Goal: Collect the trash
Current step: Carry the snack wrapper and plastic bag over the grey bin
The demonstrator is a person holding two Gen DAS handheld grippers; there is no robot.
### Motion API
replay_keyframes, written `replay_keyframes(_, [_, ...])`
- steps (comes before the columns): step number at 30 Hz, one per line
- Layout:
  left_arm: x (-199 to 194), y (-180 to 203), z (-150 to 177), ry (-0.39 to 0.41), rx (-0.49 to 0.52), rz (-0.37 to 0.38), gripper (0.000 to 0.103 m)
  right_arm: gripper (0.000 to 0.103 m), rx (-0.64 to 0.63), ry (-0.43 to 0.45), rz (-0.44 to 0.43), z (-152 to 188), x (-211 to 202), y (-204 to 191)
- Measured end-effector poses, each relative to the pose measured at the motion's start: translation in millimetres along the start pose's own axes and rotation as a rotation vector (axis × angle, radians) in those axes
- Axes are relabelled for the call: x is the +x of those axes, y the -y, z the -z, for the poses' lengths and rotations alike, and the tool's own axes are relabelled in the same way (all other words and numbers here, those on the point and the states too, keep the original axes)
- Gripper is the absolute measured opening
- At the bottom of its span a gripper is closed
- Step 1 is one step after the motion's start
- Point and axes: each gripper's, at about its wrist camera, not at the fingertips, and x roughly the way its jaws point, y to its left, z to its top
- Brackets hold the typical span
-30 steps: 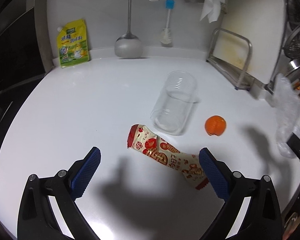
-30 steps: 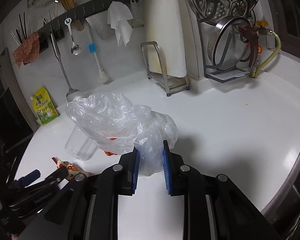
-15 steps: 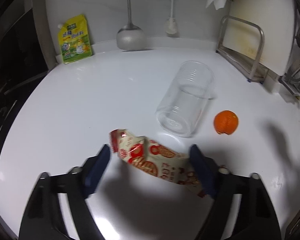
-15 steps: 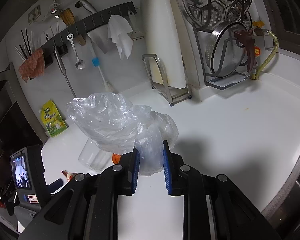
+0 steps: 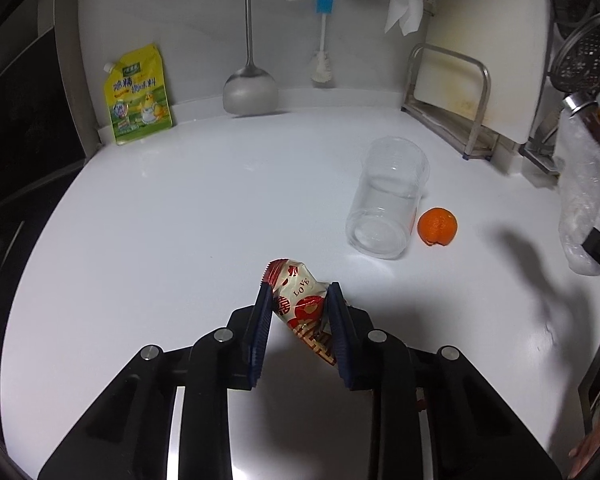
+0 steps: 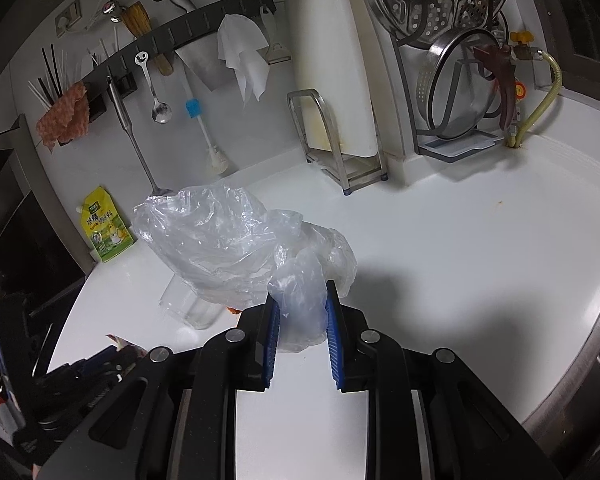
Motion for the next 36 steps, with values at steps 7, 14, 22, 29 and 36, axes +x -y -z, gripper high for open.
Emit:
replay_keyframes(7, [-39.2,-18.9,9.7,0.059,0.044,0.015,0.027,0.021,-0.007,-0.027,0.040,25.2,-7.6,-4.4])
replay_keyframes(14, [-69.2,-26.6,26.6,0.085,0.070,0.050,0.028,0.021,0.001,-0.013,0.062,49.3,-45.1,-14.6])
replay_keyframes(22, [-111.0,-35.9,51.5,0.131,0.112,0.092,0.027,0.021,0.021,-0.005,0.081,90.2,-92.2,-35.0])
replay_keyframes(29, [-138.2,-42.3,80.0,0.157,0.152,0.118,0.028,0.021,0.034,-0.005,0.083,125.8,-124.1,-56.6])
replay_keyframes(36, [-155.3,-50.1,103.7,0.164,0.164,0.143,0.028,0.021,0.041,0.005,0.102,153.7,-154.2,-68.3])
